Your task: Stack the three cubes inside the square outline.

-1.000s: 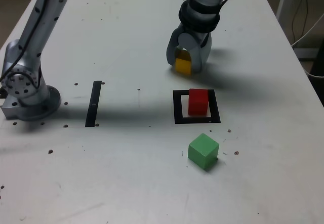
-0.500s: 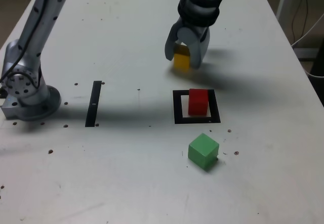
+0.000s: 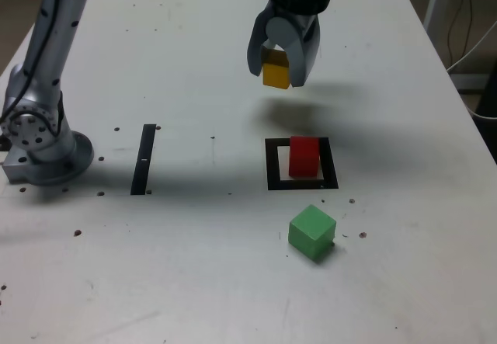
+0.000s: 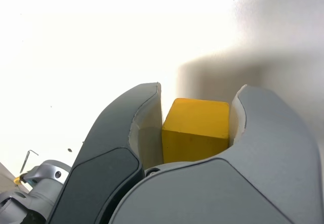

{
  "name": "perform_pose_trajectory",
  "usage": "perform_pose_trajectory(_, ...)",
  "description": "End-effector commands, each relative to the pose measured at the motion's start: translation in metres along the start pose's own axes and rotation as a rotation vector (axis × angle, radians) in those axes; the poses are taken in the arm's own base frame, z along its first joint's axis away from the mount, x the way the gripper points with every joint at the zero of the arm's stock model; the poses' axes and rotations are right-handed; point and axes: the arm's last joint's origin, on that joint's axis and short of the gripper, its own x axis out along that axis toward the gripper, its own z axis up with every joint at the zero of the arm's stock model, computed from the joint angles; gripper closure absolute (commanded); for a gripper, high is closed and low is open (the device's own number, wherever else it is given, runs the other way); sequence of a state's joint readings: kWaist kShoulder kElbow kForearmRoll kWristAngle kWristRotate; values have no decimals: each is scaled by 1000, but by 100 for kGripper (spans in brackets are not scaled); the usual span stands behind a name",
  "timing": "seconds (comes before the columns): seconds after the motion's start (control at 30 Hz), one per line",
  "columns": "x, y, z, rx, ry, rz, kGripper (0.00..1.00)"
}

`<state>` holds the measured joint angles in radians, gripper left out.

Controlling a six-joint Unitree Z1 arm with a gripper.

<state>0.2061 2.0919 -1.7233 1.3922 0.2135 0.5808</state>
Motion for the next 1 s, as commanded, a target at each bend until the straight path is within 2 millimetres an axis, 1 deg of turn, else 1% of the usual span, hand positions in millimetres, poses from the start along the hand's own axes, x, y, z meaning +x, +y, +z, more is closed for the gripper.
perform_pose_trajectory(0.0,-5,-3,-1,-2,-9,9,67)
perform_pose_trajectory(0.17,-12,-10,1,-10,-8,11,67)
perform_pose_trajectory(0.3,-19,-20,2,-27,-6,8,67)
perform_pose_trajectory(0.83,-33,-75,23,-101,-17,-34,67)
perform_pose_trajectory(0.97,-36,-83,26,-126,-11,-39,67)
